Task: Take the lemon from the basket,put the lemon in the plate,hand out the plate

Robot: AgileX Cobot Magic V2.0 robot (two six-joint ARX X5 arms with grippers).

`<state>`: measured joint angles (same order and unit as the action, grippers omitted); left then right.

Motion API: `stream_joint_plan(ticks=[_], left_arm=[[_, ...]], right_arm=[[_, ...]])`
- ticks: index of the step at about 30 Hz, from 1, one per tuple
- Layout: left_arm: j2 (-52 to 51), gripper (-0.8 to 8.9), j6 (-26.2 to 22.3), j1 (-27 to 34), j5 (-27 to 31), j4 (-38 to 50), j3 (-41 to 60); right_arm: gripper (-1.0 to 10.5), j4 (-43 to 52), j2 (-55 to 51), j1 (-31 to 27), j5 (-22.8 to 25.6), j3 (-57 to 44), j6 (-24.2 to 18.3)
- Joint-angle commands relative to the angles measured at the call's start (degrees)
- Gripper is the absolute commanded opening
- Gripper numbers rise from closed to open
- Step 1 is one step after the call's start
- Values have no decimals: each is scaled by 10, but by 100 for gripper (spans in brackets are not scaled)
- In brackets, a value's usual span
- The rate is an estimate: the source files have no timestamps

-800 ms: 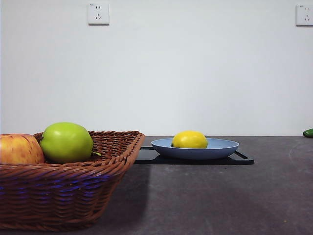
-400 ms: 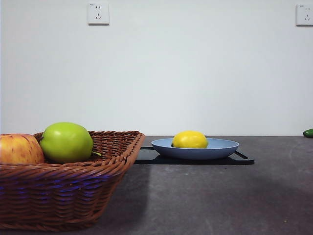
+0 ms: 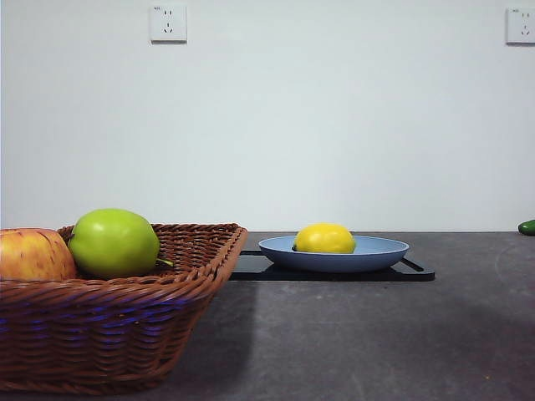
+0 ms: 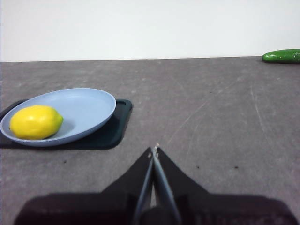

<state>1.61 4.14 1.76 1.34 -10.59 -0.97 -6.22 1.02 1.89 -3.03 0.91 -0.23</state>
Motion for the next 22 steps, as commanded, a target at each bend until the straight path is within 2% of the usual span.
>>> stream_joint_plan(ticks=[1, 5, 22], left_arm=[[-2, 8, 4, 2, 0, 7, 7], [-2, 8, 4, 2, 0, 7, 7], [-2, 8, 4, 2, 0, 7, 7]], right_arm=[[11, -15, -11, 0, -1, -4, 6], [11, -42, -10, 0, 0, -4, 8], [11, -39, -10, 0, 3, -4, 8]])
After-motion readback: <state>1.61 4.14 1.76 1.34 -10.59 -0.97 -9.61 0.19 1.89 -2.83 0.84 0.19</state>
